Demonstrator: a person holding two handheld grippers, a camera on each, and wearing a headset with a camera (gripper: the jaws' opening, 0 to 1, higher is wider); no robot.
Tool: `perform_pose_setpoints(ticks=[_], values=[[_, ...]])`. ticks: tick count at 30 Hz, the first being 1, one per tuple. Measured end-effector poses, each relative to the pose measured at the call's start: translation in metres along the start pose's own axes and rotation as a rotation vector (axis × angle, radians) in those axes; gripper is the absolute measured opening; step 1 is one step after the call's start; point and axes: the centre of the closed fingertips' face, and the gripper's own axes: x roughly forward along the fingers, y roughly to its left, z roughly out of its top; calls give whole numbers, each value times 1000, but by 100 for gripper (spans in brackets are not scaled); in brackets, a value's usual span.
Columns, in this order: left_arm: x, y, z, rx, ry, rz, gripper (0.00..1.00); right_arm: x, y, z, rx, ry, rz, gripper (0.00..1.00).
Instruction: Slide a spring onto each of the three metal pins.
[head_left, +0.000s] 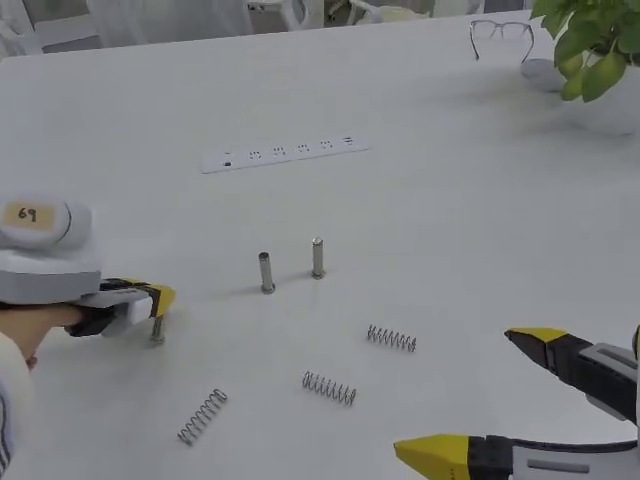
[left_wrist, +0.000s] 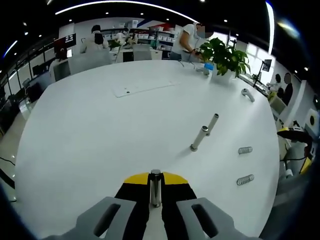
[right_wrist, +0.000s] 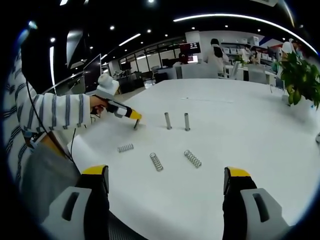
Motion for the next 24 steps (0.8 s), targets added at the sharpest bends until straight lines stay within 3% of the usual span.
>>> perform_pose_setpoints(ticks=[7, 14, 24], values=[[-3, -3, 0, 17, 2, 4, 0, 2, 2, -1, -7, 6, 10, 94], [-5, -8, 6, 56, -8, 5, 0, 0, 3, -1, -2, 5, 15, 93], [3, -20, 17, 59, -25, -3, 0, 0, 1, -2, 1, 8, 12, 94]])
